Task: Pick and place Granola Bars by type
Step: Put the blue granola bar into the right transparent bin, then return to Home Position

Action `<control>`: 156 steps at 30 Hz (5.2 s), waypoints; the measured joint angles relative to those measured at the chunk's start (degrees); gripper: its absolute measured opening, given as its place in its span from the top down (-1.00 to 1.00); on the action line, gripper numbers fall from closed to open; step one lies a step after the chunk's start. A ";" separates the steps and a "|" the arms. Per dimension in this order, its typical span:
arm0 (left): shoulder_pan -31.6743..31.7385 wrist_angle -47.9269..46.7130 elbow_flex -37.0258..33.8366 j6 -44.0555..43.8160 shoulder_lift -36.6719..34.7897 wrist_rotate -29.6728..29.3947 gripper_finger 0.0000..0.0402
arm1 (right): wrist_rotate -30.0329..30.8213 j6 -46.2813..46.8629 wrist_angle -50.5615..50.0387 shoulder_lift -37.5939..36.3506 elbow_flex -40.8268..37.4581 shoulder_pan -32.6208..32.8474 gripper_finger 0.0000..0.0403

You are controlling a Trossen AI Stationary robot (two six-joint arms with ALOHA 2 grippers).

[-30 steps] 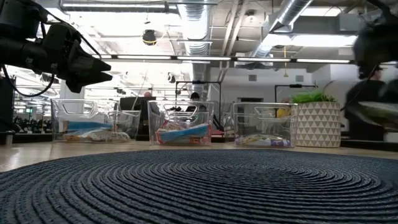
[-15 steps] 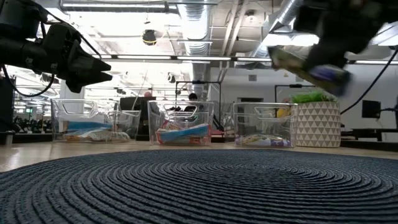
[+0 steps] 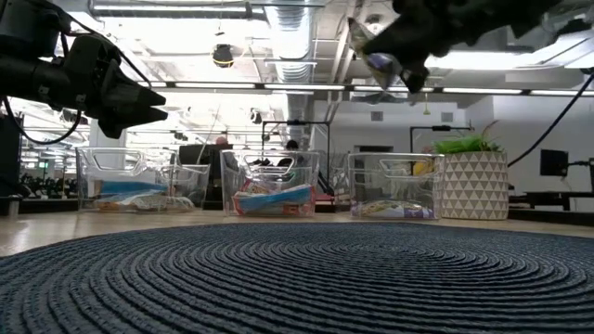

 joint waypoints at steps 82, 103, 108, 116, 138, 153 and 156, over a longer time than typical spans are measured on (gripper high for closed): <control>-0.01 0.11 0.00 -0.04 -0.01 -0.02 -0.05 | 10.50 -56.65 -57.60 28.85 28.80 -26.52 0.76; -0.02 0.09 0.00 0.07 -0.02 0.00 -0.05 | 4.96 -50.59 -57.69 30.49 28.79 -27.18 0.70; -0.01 0.11 0.00 0.04 0.00 0.00 -0.05 | 4.83 -50.57 -58.07 30.49 28.79 -27.18 0.51; -0.02 0.11 0.00 0.04 -0.02 0.00 -0.05 | 7.53 -50.55 -58.49 28.84 28.79 -27.18 0.26; -0.02 0.11 0.00 -0.07 0.00 0.00 -0.05 | -3.66 -16.56 -47.51 0.59 18.50 -24.09 0.28; -0.02 0.11 0.00 0.07 -0.02 0.00 -0.05 | -10.47 8.30 -16.78 -24.10 -9.07 -11.61 0.28; -0.01 0.11 0.00 -0.08 -0.01 0.00 -0.05 | -10.41 12.01 -10.21 -28.68 -14.09 -8.98 0.29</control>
